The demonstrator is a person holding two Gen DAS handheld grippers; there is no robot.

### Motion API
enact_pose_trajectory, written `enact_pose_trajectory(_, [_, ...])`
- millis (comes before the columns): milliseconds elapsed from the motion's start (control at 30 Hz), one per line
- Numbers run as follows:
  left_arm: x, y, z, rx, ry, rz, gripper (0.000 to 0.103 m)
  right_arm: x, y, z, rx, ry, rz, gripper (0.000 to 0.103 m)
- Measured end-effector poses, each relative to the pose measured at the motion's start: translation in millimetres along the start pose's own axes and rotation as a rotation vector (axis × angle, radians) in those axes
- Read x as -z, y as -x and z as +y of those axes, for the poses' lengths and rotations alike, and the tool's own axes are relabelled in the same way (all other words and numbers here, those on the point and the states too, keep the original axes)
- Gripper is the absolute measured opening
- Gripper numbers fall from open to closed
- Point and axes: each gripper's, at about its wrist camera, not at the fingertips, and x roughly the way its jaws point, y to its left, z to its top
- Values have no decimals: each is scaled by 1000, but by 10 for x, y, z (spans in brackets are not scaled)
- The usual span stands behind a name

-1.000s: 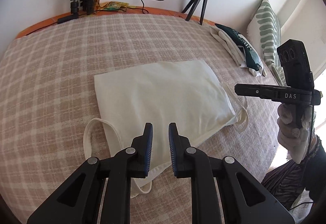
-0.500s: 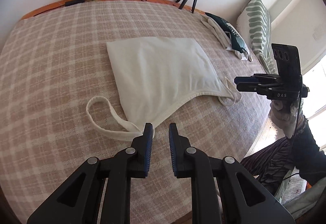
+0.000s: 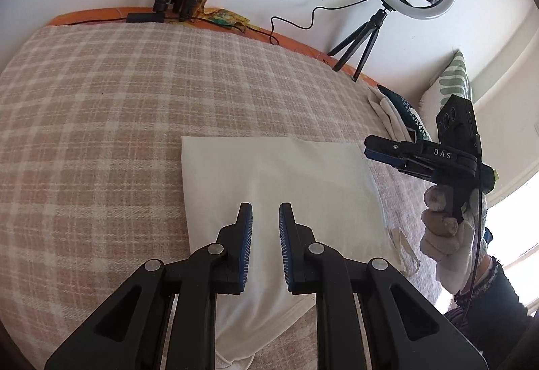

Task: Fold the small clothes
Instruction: 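Move both tools to the folded slip's edge and grasp it, then lift the folded slip with both tools and carry it toward the tote bag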

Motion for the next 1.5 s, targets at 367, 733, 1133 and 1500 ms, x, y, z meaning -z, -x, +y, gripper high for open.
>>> enact_pose_trajectory(367, [116, -141, 25, -39, -20, 39, 14, -67, -274, -91, -44, -59, 21, 8])
enact_pose_trajectory(733, [290, 42, 14, -95, -91, 32, 29, -123, -90, -101, 55, -40, -28, 6])
enact_pose_trajectory(1133, [396, 404, 613, 82, 205, -11, 48, 219, 265, -293, -68, -155, 43, 50])
enact_pose_trajectory(1500, [246, 74, 768, 251, 358, 42, 45, 593, 229, -410, -155, -158, 131, 50])
